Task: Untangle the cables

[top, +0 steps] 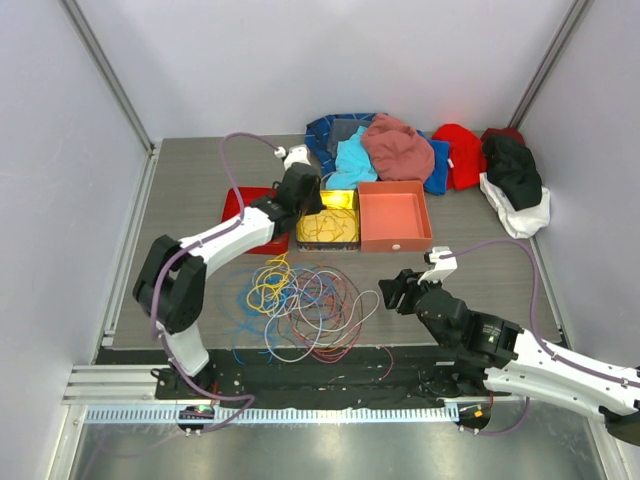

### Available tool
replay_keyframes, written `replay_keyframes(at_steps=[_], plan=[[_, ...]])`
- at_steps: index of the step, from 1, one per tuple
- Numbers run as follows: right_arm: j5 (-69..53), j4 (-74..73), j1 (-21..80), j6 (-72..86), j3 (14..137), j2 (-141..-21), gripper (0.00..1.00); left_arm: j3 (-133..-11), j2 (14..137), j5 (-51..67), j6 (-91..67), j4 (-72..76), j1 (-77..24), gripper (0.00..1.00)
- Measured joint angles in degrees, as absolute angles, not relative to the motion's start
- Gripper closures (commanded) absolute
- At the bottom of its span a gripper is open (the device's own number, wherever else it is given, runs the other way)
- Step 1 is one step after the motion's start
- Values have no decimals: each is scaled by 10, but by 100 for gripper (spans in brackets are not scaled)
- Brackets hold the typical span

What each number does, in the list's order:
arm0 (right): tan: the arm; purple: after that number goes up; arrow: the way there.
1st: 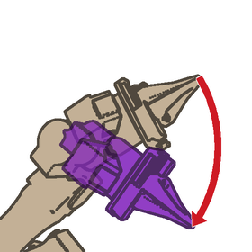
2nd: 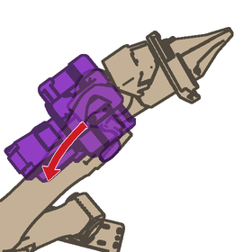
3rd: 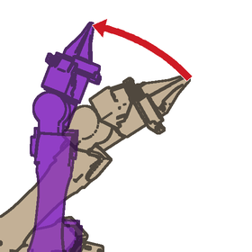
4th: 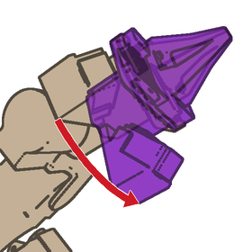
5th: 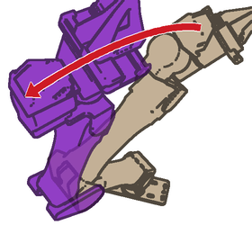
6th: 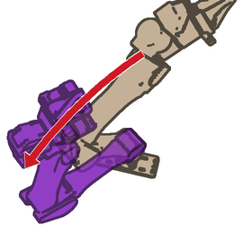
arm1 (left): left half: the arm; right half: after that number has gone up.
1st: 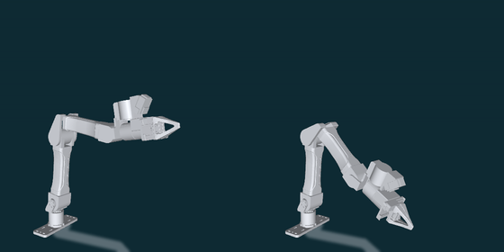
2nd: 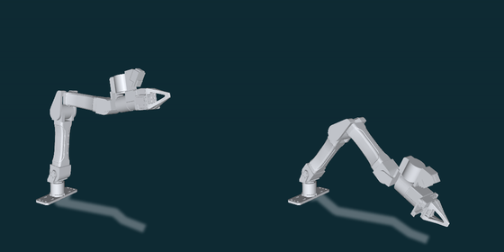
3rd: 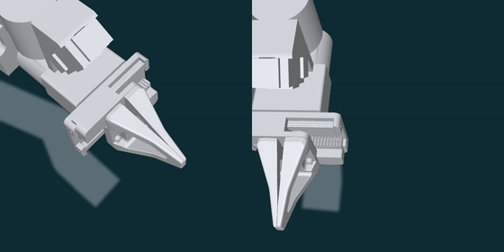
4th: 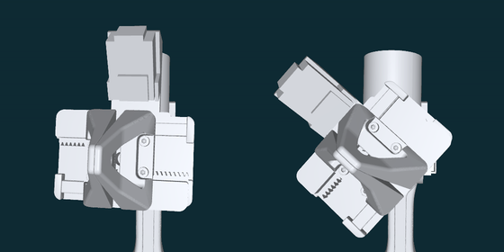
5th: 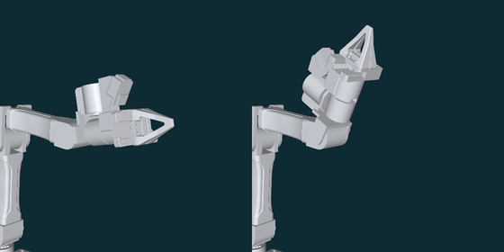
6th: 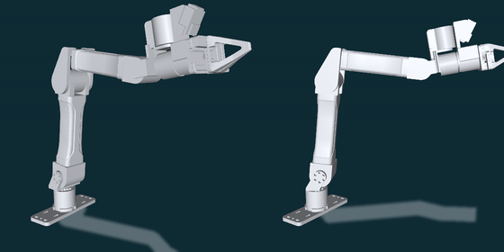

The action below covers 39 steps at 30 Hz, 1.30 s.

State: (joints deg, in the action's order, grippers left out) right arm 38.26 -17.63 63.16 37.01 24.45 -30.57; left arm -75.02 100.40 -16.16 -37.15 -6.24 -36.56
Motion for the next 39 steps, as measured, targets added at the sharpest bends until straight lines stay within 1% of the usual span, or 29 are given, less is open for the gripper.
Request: replay_keyframes(at_steps=[2,3,4,5,6,8,9,10,12,16,17,18,20,22,27,32,35,39], plan=[[383,-176,632,370,244,-307,45,-750,1022,-157,-373,-61,-366,100],[383,-176,632,370,244,-307,46,-750,1029,-155,-374,-61,-366,98],[383,-176,632,370,244,-308,46,-751,1040,-153,-375,-62,-366,95],[383,-176,632,370,244,-308,46,-753,1048,-152,-375,-64,-366,90],[383,-176,632,370,244,-308,46,-761,1061,-151,-377,-73,-366,76],[383,-177,632,370,244,-307,45,-774,1077,-150,-378,-84,-366,62],[383,-177,632,370,244,-307,46,-778,1082,-150,-383,-90,-365,52],[383,-177,632,370,244,-307,45,-779,1082,-152,-382,-94,-365,46],[383,-177,632,370,244,-307,45,-779,1076,-161,-382,-102,-364,39],[383,-177,632,370,244,-307,45,-775,1042,-196,-373,-124,-363,30],[383,-177,632,370,244,-308,45,-774,1031,-205,-370,-130,-363,25],[383,-176,632,370,244,-308,45,-771,1015,-216,-369,-135,-363,23],[383,-176,632,370,244,-308,45,-764,977,-242,-366,-147,-362,21],[382,-176,632,370,244,-308,45,-750,928,-269,-364,-156,-362,21],[382,-176,632,370,244,-308,45,-687,795,-305,-363,-181,-362,27],[381,-172,632,370,242,-310,45,-570,675,-283,-400,-195,-362,31],[378,-165,632,371,237,-321,45,-497,641,-256,-429,-204,-362,32],[369,-152,632,374,229,-341,45,-418,634,-212,-463,-195,-362,32]])
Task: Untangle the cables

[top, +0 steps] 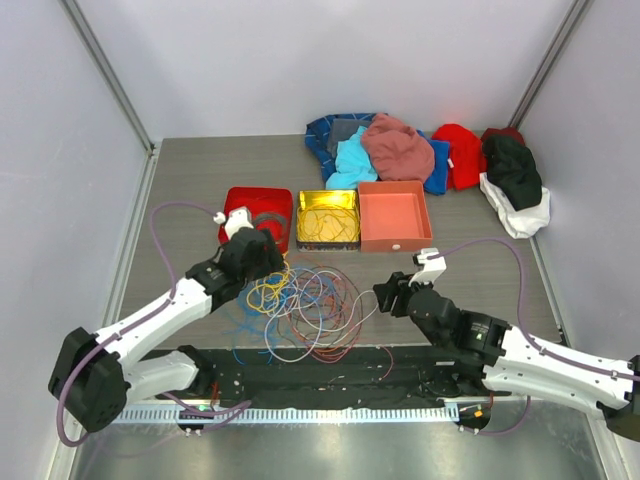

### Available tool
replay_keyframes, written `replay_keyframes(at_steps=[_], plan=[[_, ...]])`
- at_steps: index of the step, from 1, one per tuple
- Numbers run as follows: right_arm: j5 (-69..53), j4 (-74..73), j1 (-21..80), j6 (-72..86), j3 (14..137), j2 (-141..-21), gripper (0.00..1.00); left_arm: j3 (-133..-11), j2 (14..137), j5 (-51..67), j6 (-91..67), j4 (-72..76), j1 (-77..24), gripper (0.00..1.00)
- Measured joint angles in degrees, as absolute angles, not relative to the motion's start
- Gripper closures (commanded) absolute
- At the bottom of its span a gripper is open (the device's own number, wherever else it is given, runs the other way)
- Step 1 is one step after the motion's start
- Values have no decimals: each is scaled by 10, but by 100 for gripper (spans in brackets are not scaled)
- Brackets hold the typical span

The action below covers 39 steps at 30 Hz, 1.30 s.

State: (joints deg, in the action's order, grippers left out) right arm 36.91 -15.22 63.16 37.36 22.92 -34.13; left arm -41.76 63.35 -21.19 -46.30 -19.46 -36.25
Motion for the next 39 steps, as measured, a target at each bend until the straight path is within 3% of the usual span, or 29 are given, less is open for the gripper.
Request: replay_keyframes(at_steps=[6,13,16,19,22,23,26,33,39], plan=[[354,-137,632,377,229,-368,46,-333,623,-176,-515,-132,-362,28],[350,-138,632,385,229,-369,46,-321,649,-169,-542,-58,-362,28],[349,-138,632,395,229,-366,46,-321,681,-169,-547,-33,-362,32],[349,-138,632,399,229,-363,46,-321,708,-169,-553,-17,-362,42],[348,-141,632,401,229,-363,46,-321,727,-169,-558,-8,-362,63],[349,-142,632,401,229,-363,46,-321,730,-170,-559,-5,-362,75],[348,-144,632,400,229,-364,46,-321,728,-173,-563,2,-362,97],[347,-140,632,400,229,-380,46,-321,658,-183,-548,-16,-362,100],[337,-126,632,396,229,-397,46,-333,478,-180,-528,-91,-363,100]])
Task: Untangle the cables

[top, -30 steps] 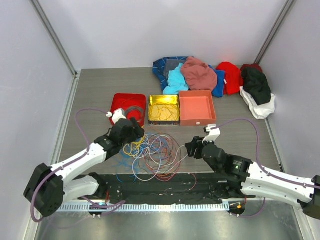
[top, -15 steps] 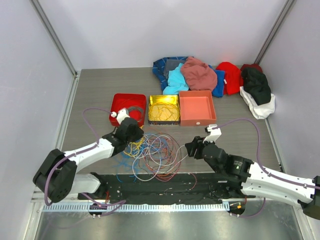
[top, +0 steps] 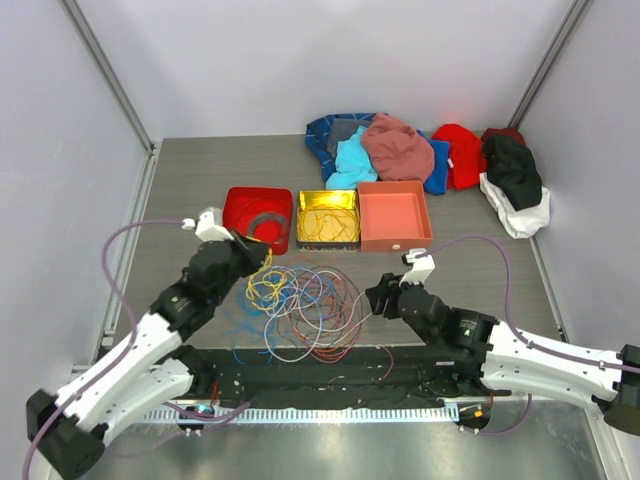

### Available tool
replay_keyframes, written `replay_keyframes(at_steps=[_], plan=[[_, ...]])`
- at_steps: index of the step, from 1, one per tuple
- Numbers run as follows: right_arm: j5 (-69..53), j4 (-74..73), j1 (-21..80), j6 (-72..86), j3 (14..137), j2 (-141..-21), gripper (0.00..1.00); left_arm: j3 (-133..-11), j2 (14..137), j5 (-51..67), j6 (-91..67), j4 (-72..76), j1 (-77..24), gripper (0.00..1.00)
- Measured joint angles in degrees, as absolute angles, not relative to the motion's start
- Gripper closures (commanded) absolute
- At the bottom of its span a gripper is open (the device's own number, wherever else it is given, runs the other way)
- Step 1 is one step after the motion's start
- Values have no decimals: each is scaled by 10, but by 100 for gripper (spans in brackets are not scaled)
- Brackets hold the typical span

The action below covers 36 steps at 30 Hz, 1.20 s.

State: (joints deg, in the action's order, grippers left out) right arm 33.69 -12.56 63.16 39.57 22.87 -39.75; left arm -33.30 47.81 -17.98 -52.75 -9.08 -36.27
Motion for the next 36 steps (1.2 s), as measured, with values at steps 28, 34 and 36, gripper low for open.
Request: replay_keyframes(at_steps=[28,34,36], plan=[[194,23,638,315,371,-482,46,-727,518,-54,-398,-155,-364,100],[235,-31,639,316,342,-392,46,-727,618,-42,-398,-124,-364,100],[252,-62,639,318,333,-354,46,-728,661,-39,-399,-115,-364,100]])
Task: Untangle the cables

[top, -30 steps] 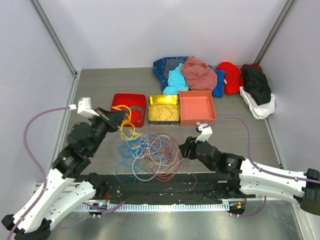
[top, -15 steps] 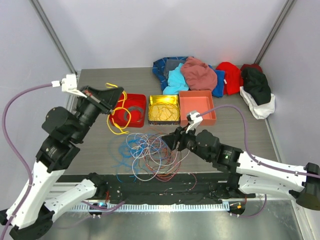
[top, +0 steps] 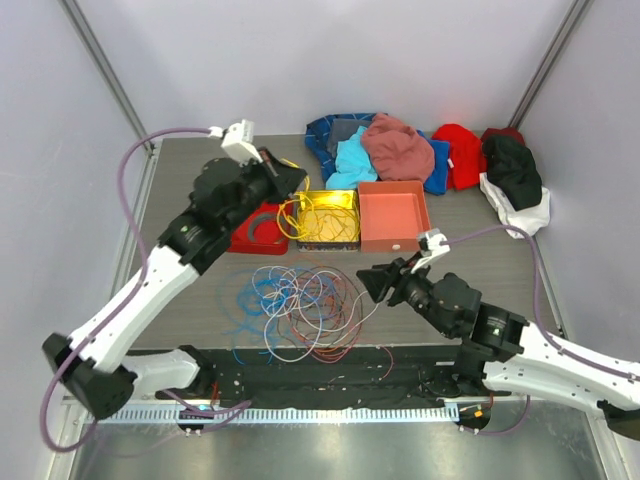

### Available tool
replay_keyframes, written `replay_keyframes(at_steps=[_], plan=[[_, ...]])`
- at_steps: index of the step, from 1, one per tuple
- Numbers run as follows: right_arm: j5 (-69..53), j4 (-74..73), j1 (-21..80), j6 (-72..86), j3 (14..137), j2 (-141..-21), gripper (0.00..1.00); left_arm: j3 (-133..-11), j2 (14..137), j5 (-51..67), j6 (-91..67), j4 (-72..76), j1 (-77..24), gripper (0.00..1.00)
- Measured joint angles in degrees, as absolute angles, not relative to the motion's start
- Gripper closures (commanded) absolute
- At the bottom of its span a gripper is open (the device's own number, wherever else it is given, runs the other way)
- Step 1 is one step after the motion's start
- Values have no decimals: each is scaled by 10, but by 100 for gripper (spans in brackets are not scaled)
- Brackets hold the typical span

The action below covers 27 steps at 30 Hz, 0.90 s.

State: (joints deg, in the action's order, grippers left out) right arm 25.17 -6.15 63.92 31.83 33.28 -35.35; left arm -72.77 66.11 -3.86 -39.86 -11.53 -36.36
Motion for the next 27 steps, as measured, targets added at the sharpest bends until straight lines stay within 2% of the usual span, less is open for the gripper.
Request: replay_keyframes(at_steps=[8,18,27], plan=[[302,-141,639,329,306,-256,46,-795,806,-25,-400,-85,-364,100],[315,-172,639,334,277,-248,46,-814,896,-18,-403,-37,-364,100],[322,-177,639,334,271,-249,46,-814,1034,-17,-414,-13,-364,100]])
